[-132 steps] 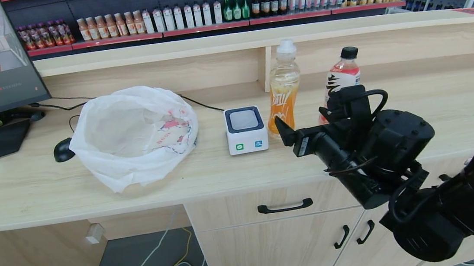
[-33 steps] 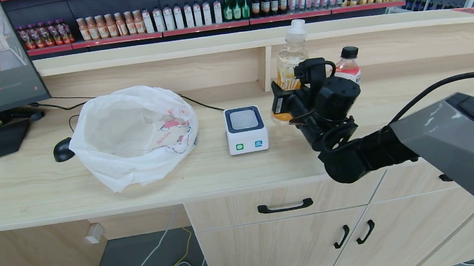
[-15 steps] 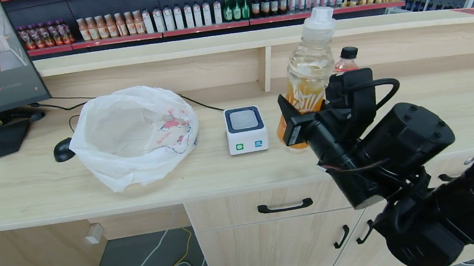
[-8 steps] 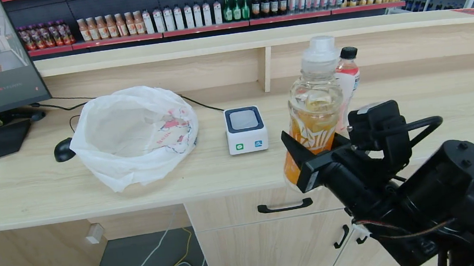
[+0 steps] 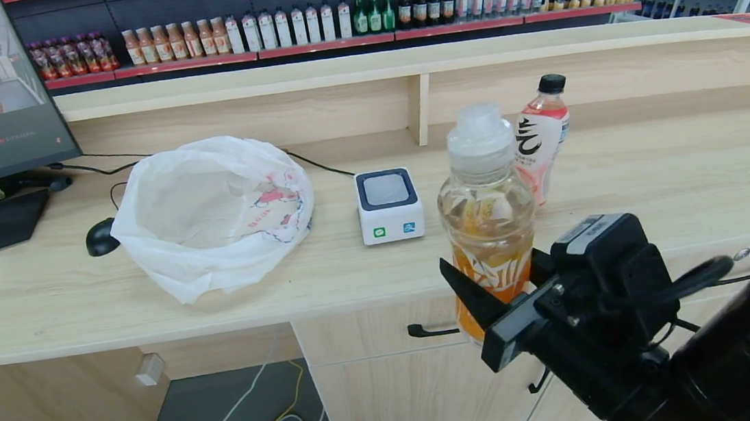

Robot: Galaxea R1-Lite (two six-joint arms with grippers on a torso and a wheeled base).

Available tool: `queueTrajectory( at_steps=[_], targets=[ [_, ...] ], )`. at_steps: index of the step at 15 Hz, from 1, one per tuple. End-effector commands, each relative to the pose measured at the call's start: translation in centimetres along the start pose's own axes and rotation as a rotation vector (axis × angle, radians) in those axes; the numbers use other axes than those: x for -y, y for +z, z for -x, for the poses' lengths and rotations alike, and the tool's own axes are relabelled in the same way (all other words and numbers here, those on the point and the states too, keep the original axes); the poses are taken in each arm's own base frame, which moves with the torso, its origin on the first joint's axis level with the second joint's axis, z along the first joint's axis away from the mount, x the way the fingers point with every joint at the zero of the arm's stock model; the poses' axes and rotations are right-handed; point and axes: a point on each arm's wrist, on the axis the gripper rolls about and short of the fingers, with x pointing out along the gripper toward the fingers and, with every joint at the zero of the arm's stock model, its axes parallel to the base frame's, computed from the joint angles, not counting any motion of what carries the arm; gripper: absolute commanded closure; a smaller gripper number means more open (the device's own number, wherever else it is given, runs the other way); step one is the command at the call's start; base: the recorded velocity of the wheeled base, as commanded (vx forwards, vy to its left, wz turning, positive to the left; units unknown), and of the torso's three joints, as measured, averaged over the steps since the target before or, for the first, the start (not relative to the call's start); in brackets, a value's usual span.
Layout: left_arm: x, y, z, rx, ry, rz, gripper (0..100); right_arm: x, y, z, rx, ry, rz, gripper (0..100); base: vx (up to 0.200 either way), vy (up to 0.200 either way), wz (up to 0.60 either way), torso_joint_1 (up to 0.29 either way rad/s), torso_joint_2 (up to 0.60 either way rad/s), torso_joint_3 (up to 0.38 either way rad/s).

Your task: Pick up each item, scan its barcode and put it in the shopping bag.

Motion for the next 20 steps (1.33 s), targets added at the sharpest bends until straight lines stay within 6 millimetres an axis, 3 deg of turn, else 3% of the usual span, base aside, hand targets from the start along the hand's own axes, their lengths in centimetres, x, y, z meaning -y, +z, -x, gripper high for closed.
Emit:
queueTrajectory(
  at_steps=[1, 3, 12, 17, 20],
  targets=[
    [0.0, 0.0, 0.0, 0.0, 0.001, 0.0, 0, -0.9, 0.8, 0.7, 0.031, 0.043, 0.089, 100, 0.0, 0.0, 0.0, 0.0, 0.0, 0.0],
    [0.0, 0.0, 0.0, 0.0, 0.001, 0.0, 0, -0.5, 1.7, 1.3, 0.065, 0.047, 0.266, 100, 0.0, 0.0, 0.0, 0.0, 0.0, 0.0],
    [0.0, 0.0, 0.0, 0.0, -0.001, 0.0, 0, -3.0, 4.2, 4.8, 0.218, 0.172, 0.654, 100, 0.0, 0.0, 0.0, 0.0, 0.0, 0.0],
    [0.0, 0.0, 0.0, 0.0, -0.004, 0.0, 0, -4.5, 2.6, 4.3, 0.335, 0.338, 0.839, 100, 0.0, 0.0, 0.0, 0.0, 0.0, 0.0],
    [0.0, 0.0, 0.0, 0.0, -0.003, 0.0, 0, -4.1, 2.7, 4.0, 0.357, 0.326, 0.887, 100, 0.0, 0.0, 0.0, 0.0, 0.0, 0.0]
  ],
)
